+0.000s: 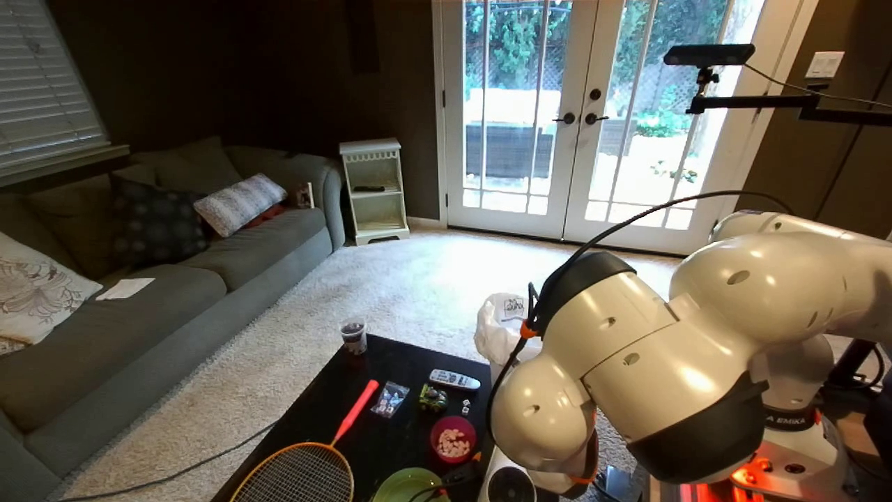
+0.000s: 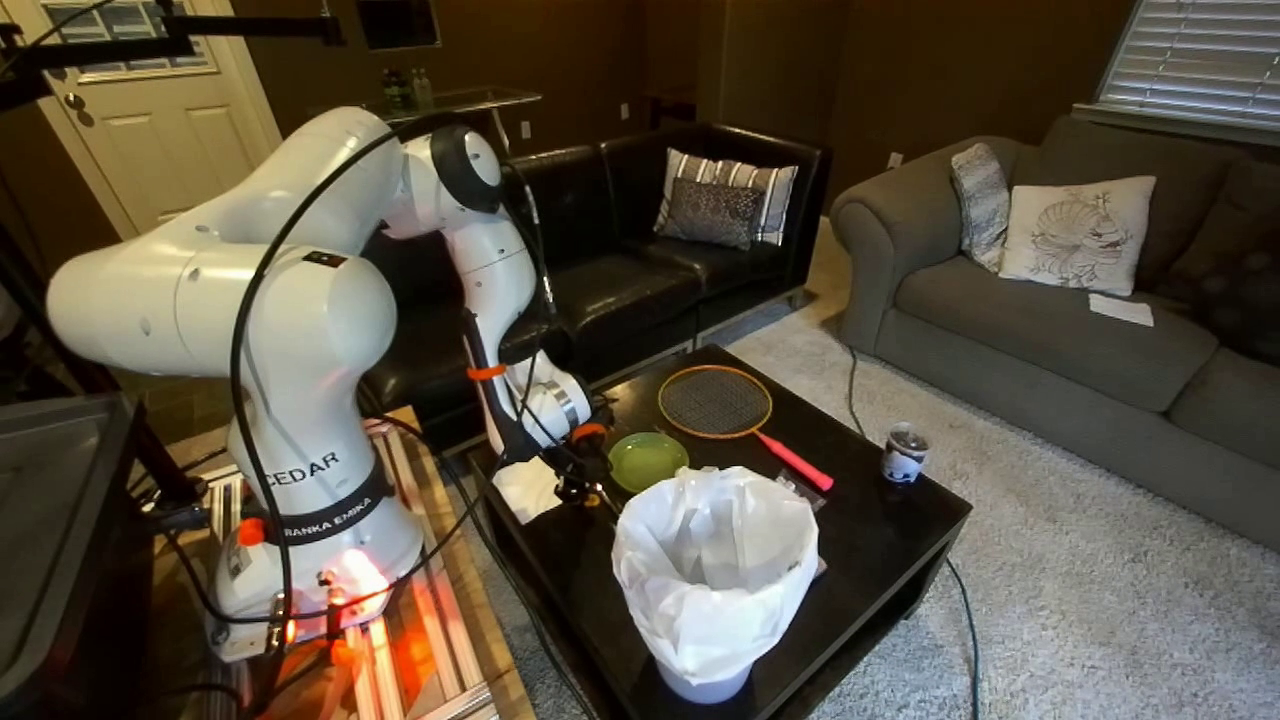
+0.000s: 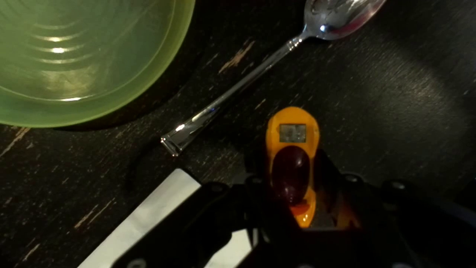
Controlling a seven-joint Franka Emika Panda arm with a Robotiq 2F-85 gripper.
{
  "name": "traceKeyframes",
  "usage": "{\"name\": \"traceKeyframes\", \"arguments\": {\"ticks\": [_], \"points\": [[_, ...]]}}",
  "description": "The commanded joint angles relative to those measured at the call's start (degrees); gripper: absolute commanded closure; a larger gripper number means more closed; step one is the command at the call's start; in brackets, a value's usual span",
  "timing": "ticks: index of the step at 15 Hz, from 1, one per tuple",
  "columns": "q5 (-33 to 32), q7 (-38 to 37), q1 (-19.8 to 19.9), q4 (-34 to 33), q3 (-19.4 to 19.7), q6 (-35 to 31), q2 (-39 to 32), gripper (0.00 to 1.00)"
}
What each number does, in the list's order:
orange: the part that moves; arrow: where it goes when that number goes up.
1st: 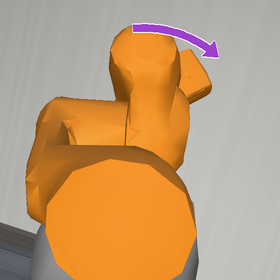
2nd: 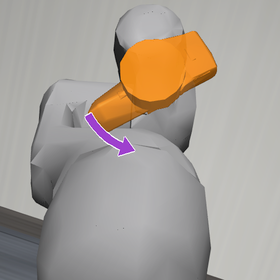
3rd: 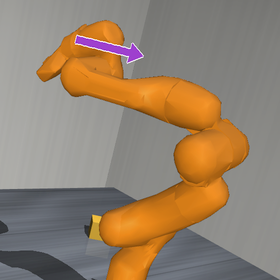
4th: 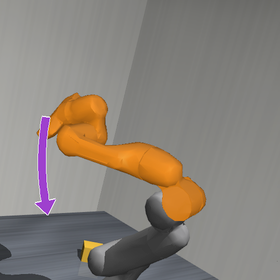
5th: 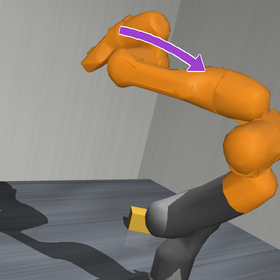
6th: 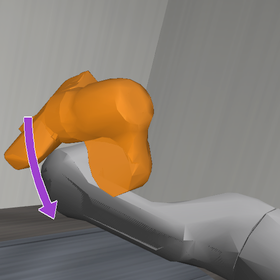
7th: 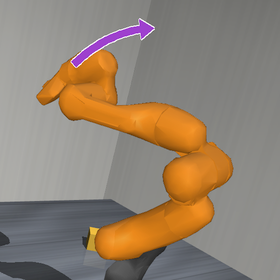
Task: Turn the small orange object around
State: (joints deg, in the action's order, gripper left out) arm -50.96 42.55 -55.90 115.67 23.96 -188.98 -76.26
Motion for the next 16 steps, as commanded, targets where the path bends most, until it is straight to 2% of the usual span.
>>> {"name": "traceKeyframes", "arguments": {"ticks": [1, 8, 13, 15, 16], "points": [[-1.94, 2.32, -1.81, -1.37, 1.14, -0.08, -1.68, 0.92], [-1.45, 2.21, -0.11, -3.12, 0.07, -0.67, -2.83, 0.92], [-2.97, 1.63, 8.99, -1.48, -6.62, 4.63, 1.23, 0.92], [-3.00, 1.84, 8.61, -1.63, -6.39, 4.63, 0.96, 0.92], [-2.92, 2.11, 9.56, -1.71, -7.52, 6.52, 0.98, 0.56]]}}
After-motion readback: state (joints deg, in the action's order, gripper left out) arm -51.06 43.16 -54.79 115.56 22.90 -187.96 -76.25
